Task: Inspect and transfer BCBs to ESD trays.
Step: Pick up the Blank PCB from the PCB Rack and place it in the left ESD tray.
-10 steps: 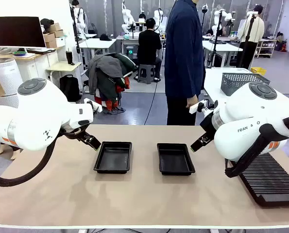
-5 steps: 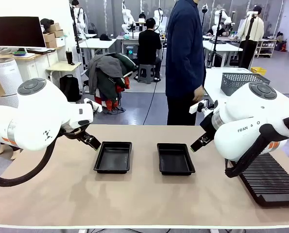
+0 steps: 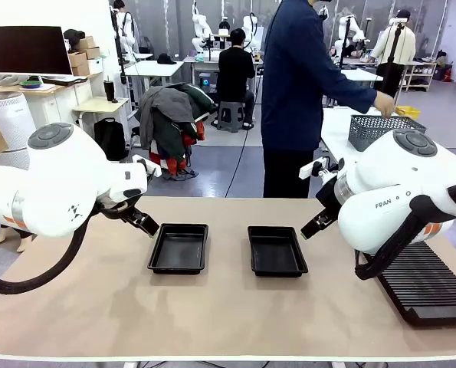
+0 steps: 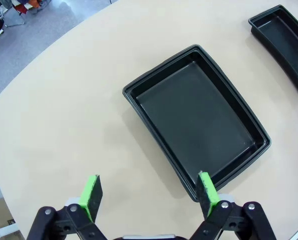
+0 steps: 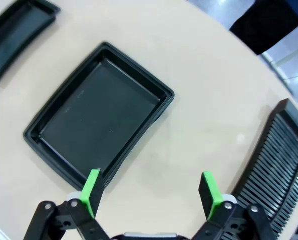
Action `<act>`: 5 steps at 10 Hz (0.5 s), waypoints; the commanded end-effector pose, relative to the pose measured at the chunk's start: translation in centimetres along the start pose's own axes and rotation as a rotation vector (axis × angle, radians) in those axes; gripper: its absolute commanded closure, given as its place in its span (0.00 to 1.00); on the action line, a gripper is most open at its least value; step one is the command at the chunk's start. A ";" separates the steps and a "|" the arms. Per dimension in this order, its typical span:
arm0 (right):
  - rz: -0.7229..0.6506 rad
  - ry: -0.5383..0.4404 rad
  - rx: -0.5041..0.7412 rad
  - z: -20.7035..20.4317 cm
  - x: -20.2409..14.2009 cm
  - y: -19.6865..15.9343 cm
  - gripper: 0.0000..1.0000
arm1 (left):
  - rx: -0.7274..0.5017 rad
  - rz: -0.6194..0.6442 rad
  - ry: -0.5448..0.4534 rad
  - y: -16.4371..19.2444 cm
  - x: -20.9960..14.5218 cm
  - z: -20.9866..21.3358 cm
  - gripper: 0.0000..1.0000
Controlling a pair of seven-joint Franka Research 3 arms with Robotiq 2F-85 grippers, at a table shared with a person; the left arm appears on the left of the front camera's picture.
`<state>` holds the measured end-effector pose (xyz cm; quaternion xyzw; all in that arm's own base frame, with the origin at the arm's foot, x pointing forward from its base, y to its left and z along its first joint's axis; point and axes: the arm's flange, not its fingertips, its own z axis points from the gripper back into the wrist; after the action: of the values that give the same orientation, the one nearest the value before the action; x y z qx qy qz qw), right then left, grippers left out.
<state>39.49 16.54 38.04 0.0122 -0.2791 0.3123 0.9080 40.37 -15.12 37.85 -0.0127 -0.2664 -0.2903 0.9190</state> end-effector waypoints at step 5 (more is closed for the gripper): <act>-0.345 0.112 0.117 19.1 6.3 -5.5 0.00 | -0.066 0.234 0.074 3.2 7.2 16.9 0.00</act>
<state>36.19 12.48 55.38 0.0676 -0.2282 0.2062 0.9491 38.15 -13.08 54.39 -0.0445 -0.2354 -0.2182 0.9460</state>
